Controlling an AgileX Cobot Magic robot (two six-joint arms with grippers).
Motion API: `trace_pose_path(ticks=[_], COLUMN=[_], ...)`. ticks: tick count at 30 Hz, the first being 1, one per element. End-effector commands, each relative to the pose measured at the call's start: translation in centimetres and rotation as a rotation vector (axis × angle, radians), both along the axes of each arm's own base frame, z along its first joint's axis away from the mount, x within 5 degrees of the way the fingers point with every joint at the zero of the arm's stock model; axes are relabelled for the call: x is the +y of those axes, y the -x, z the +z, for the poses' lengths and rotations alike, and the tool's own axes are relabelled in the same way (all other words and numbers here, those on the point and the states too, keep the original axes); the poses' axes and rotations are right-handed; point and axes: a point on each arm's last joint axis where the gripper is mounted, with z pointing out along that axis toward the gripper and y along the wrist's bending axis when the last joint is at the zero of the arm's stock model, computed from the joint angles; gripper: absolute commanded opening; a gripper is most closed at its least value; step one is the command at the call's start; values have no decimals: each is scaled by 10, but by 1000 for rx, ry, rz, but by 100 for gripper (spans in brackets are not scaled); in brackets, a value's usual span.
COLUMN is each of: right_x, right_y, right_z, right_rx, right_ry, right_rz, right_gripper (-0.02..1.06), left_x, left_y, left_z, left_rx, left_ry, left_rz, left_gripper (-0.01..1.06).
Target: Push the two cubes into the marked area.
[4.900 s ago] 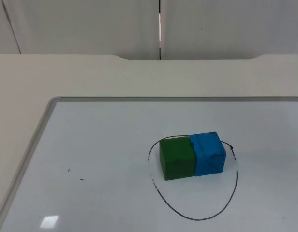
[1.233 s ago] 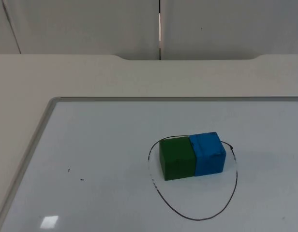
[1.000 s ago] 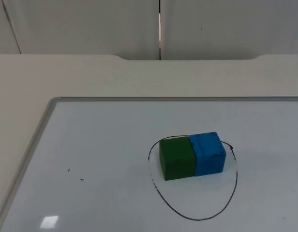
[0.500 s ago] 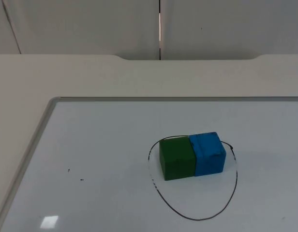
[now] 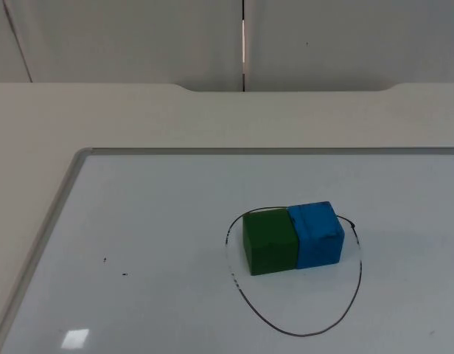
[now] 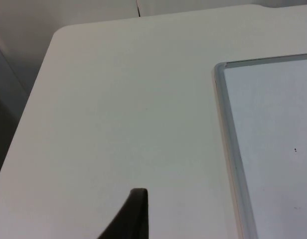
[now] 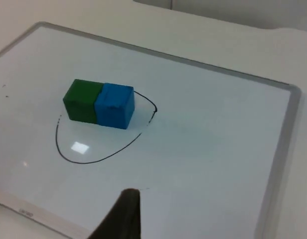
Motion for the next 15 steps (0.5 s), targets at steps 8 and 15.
trace_pose_path(ticks=[8, 15], right_x=[1, 1], right_y=[1, 1], right_z=[0, 0], right_rx=[-9, -9], right_ry=[8, 8], right_rz=[-116, -194], right_gripper=[105, 105], left_x=[-1, -1], left_y=[1, 1], left_z=[-1, -1], left_rx=[2, 2], left_ry=[11, 11], left_rz=[-3, -3], left_gripper=[105, 105])
